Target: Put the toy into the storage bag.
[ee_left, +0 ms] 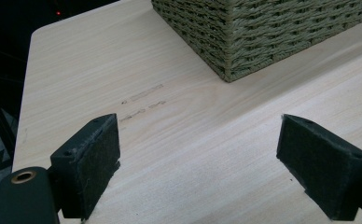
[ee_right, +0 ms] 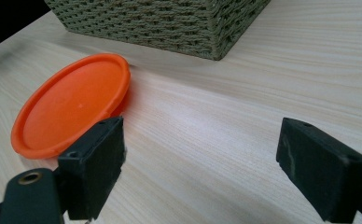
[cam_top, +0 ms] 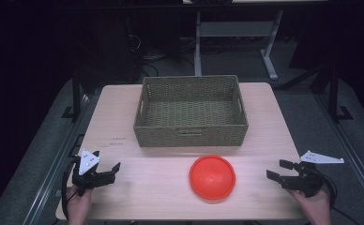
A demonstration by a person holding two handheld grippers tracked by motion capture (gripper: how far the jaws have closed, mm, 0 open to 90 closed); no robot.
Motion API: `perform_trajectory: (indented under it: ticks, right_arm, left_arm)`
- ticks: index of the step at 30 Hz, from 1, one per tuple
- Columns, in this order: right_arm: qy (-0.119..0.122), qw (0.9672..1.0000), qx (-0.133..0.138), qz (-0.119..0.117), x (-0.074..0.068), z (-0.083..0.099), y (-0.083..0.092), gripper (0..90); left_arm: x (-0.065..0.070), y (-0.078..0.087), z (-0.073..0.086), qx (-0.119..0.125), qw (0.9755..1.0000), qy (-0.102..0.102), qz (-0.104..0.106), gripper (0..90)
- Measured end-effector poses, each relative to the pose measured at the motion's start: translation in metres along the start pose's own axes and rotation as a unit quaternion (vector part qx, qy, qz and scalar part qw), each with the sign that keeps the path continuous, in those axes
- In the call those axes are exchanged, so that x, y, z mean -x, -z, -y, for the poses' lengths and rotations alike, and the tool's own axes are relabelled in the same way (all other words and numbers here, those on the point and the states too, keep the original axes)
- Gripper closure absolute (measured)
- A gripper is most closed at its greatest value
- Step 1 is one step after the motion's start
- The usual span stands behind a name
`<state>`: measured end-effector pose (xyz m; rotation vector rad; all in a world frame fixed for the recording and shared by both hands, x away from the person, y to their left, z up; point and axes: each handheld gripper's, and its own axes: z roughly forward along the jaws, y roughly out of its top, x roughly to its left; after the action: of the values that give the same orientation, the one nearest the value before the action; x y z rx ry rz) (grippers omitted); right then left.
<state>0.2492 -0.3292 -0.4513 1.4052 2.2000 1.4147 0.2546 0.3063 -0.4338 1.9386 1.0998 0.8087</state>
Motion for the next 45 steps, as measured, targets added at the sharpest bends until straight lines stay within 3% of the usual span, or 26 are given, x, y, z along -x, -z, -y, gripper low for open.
perform_trajectory:
  ticks: [11,23,45]
  right_arm:
    - [-0.004,0.9999,0.002,-0.013,-0.007,-0.003,-0.001,14.6]
    - [0.022,0.9993,-0.016,-0.026,-0.025,-0.011,-0.014,14.2]
    - [0.053,0.997,-0.033,-0.046,-0.042,-0.019,-0.031,14.2]
  left_arm:
    - [0.0,0.001,0.001,-0.002,1.0,-0.002,-0.002,12.8]
    - [0.001,-0.001,0.0,-0.007,0.9999,-0.012,0.0,12.8]
    - [0.002,-0.002,0.0,-0.007,0.9999,-0.012,0.0,12.8]
